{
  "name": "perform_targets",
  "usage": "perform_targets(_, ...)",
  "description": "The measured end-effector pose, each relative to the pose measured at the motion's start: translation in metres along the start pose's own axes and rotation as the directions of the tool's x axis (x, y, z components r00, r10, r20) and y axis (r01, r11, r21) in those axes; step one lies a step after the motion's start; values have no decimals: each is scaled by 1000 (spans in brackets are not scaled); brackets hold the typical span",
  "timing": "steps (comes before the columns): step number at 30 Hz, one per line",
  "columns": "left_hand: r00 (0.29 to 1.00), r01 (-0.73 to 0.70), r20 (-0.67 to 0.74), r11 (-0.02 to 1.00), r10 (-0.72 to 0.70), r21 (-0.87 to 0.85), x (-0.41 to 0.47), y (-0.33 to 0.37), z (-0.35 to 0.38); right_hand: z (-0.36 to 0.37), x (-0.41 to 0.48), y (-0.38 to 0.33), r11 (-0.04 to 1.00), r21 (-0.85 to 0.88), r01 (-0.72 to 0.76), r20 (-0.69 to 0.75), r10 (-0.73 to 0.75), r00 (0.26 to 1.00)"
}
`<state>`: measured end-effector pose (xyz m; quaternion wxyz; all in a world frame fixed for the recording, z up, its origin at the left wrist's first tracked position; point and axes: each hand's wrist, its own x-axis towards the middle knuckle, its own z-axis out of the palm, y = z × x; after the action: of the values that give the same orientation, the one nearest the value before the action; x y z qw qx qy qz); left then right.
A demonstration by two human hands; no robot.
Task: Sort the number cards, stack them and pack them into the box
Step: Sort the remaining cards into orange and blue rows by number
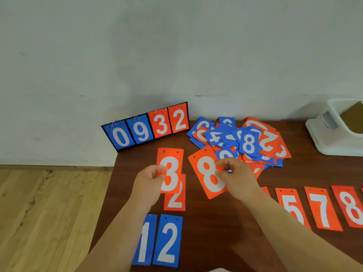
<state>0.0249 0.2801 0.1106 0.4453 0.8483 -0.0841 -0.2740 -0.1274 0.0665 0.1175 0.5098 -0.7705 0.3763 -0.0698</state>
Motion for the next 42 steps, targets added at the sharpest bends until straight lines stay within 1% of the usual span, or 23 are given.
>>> perform_targets(3,977,20,210,993,-44,113,8,-23,18,2,-9,19,998,35,-60,-39,62,997)
perform_targets(4,967,13,249,989,-50,147,11,-30,29,3,-13,25,995,44,-86,-48,88,995)
perform_targets(9,955,-135,297,926,27,352,22,-58,88,2,-29,61,980,42,-197,-112,201,973)
perform_targets(12,920,-232,389,872,53,431,29,-65,108,-7,-33,77,965,11,-262,-141,261,955)
perform_targets(14,905,-276,423,824,49,495,33,-69,116,-13,-34,84,956,-27,-291,-149,283,947)
perform_targets(17,901,-329,431,722,47,609,35,-68,124,-16,-34,92,950,-39,-309,-157,300,941)
perform_targets(20,901,-408,417,563,120,719,35,-64,129,-14,-30,100,943,-45,-330,-152,320,935)
perform_targets(22,909,-410,392,469,140,782,33,-61,131,-12,-27,104,935,-56,-350,-136,340,931)
perform_targets(24,921,-386,371,425,123,818,32,-58,132,-11,-24,108,929,-69,-364,-121,354,927)
perform_targets(27,925,-375,359,426,121,823,35,-54,133,-12,-18,111,931,-71,-359,-102,351,931)
perform_targets(29,929,-367,343,459,139,809,36,-53,136,-16,-15,113,937,-69,-342,-84,336,938)
perform_targets(34,921,-389,299,567,250,726,16,-42,153,-47,-11,128,945,-81,-316,-72,311,948)
perform_targets(38,904,-428,304,599,302,677,-6,-25,188,-81,-11,152,949,-76,-307,-110,298,948)
perform_targets(42,916,-402,295,612,274,681,-32,2,244,-137,-17,186,947,-72,-311,-118,302,946)
